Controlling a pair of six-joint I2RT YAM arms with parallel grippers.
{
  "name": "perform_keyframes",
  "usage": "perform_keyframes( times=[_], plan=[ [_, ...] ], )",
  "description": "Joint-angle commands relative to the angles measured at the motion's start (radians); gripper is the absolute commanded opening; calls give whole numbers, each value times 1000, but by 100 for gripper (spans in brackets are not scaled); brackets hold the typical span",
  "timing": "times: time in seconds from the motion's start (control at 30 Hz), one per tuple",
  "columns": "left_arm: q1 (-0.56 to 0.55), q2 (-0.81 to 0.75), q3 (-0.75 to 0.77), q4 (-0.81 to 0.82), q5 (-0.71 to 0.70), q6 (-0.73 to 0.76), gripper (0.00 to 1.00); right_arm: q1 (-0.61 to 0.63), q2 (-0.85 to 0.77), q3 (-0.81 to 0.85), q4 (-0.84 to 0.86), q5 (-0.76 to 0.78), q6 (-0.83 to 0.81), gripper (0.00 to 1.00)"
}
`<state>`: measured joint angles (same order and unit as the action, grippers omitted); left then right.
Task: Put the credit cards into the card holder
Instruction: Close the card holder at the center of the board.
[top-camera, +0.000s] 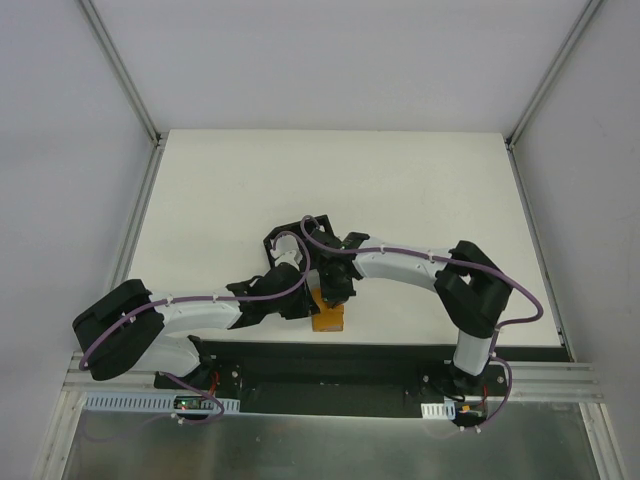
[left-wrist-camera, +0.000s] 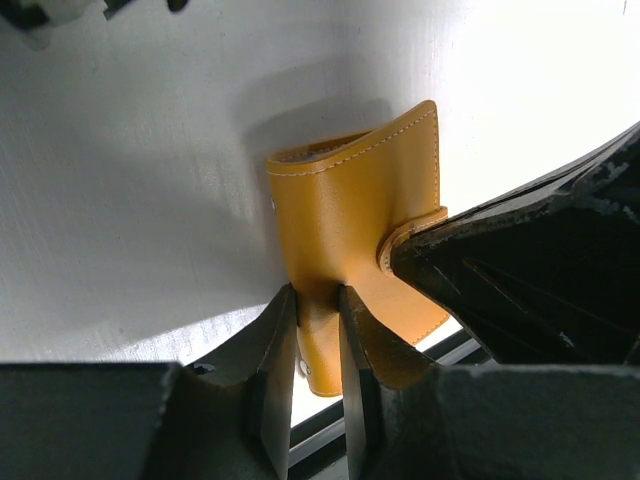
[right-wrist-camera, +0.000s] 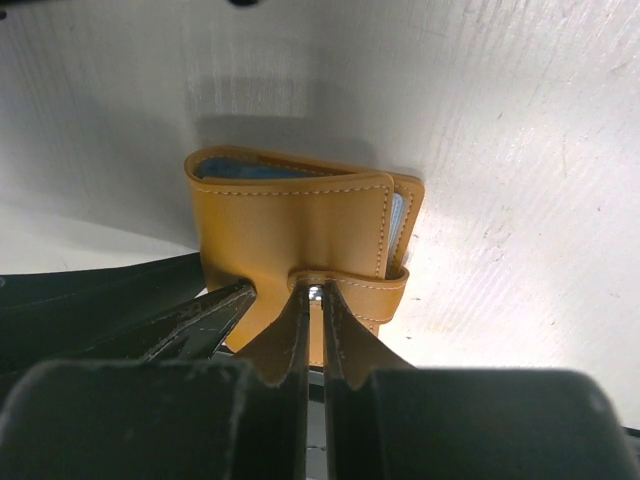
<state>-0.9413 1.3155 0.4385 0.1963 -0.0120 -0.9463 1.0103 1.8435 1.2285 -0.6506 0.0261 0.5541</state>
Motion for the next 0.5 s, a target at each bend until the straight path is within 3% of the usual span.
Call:
perform_keyframes(
  times=[0.0, 0.27, 0.47],
  plan=[
    [-5, 7, -29, -64, -22, 43, 18, 25, 119, -89, 43, 127, -14, 0],
    [-5, -32, -40, -67, -45, 55, 19, 21, -10, -102, 133, 146, -51, 2],
    [-2, -105, -23, -115, -103, 92, 23, 11, -125, -170, 293, 141, -86, 11]
  ],
)
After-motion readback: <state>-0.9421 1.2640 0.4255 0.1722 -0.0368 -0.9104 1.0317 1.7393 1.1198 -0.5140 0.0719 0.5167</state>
